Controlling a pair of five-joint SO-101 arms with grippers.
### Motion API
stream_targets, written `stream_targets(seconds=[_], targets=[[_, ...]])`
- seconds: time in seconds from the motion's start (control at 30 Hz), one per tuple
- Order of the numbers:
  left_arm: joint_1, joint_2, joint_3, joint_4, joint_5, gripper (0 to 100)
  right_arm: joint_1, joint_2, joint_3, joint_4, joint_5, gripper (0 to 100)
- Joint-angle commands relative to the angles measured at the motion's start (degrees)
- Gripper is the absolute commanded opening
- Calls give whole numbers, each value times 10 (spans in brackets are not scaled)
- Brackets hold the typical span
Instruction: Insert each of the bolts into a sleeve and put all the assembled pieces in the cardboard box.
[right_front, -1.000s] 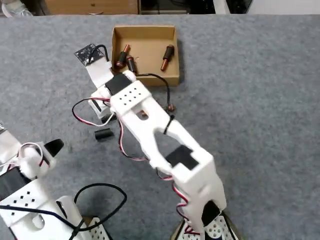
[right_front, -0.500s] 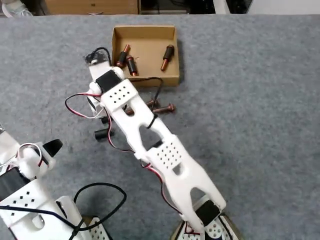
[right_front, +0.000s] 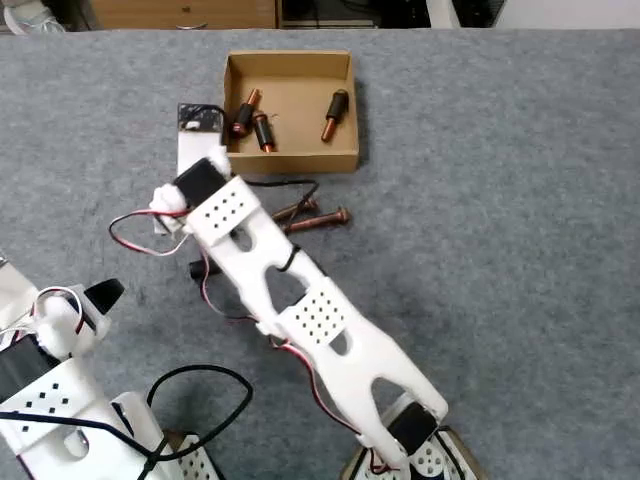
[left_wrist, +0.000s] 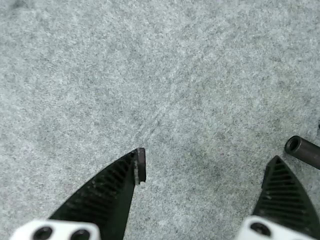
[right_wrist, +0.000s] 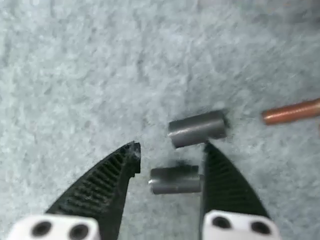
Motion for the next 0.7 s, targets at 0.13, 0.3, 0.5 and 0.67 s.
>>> stream_targets(seconds=[0.13, 0.3, 0.5, 0.67], targets=[[-5, -5, -22, -5, 4, 366, 25, 23, 20, -52, -55, 173], [-5, -5, -7, -42, 4, 366, 42, 34, 20, -43, -62, 172], [-4, -5, 6, -69, 4, 366, 43, 37, 23, -33, -66, 173], [-2, -5, 6, -69, 6, 366, 45, 38, 24, -3, -74, 174]])
